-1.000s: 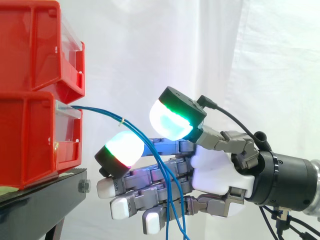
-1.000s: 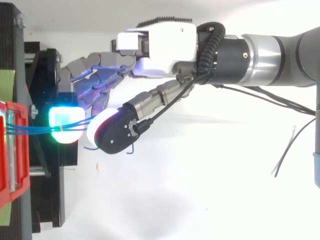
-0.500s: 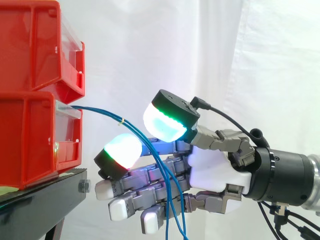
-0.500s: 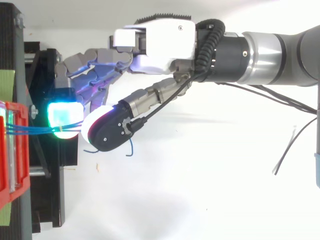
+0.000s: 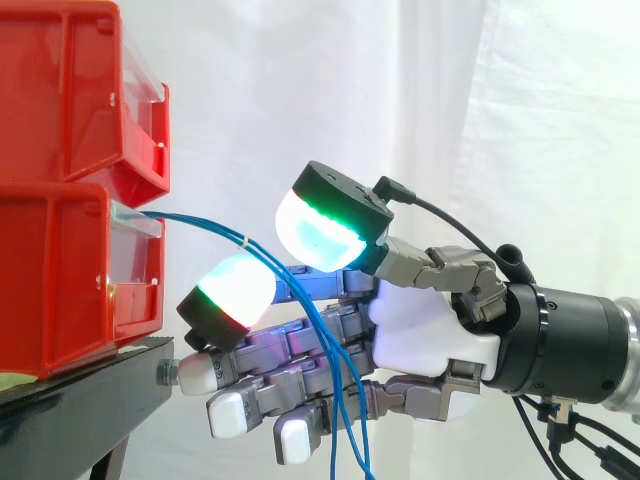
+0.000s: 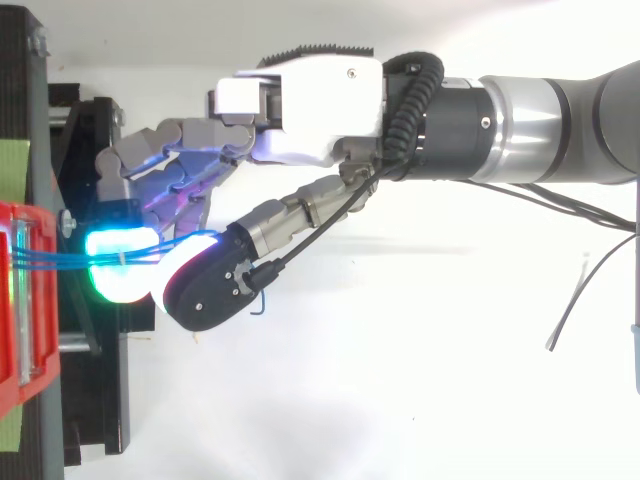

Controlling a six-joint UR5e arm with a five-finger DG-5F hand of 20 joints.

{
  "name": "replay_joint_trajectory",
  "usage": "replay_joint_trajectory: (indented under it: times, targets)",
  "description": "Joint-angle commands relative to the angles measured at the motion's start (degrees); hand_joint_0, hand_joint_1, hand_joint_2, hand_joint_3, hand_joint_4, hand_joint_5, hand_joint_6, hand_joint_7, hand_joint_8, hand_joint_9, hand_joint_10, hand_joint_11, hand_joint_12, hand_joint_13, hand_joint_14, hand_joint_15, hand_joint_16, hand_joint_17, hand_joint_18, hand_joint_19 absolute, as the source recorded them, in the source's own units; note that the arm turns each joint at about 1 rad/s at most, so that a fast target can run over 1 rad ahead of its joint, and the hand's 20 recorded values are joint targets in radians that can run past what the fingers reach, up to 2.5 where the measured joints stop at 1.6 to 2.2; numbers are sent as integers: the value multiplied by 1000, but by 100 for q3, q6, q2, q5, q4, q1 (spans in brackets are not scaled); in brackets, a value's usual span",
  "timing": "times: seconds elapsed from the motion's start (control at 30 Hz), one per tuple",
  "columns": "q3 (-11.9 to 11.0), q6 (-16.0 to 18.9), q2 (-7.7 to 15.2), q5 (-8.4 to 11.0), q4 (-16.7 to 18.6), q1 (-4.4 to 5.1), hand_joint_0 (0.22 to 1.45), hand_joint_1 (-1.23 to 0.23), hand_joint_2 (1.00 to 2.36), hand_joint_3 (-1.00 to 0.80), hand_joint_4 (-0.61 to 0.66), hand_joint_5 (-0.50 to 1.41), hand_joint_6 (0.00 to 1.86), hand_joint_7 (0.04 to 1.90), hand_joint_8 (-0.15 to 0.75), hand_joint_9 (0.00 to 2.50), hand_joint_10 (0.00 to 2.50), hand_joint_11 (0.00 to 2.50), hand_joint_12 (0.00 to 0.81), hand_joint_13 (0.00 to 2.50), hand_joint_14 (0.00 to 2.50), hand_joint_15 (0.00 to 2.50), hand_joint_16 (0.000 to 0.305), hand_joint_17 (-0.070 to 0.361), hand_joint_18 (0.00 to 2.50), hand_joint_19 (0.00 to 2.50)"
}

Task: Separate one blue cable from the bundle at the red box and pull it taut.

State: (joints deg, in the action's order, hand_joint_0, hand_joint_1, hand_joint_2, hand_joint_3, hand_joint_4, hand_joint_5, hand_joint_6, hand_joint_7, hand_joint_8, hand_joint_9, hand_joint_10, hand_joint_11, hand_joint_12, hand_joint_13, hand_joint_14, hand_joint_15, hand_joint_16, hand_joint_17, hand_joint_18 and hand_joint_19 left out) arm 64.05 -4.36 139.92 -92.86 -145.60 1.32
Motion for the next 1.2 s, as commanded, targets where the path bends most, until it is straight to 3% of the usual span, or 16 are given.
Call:
replay_joint_trajectory:
  times: [0.0, 0.6, 0.93, 1.17]
  targets:
    - [2, 5, 0, -4, 6, 0, 634, -617, 1013, -336, 259, -133, 502, 1213, 379, 657, 13, 489, 404, 716, 13, 427, 53, 120, 801, 646]
    - [-59, -74, 0, -30, -73, -26, 633, -622, 1013, -341, 232, -123, 501, 1329, 381, 683, 11, 511, 405, 726, 13, 424, 53, 120, 813, 652]
    - [-68, -100, 0, -39, -56, -44, 655, -642, 1019, -205, 219, -142, 617, 1190, 380, 701, 11, 521, 408, 737, 13, 423, 53, 120, 823, 644]
    - [-68, -223, 0, -30, -109, -70, 634, -623, 1013, -328, 223, -148, 642, 1162, 382, 709, 12, 544, 406, 743, 13, 425, 53, 120, 833, 649]
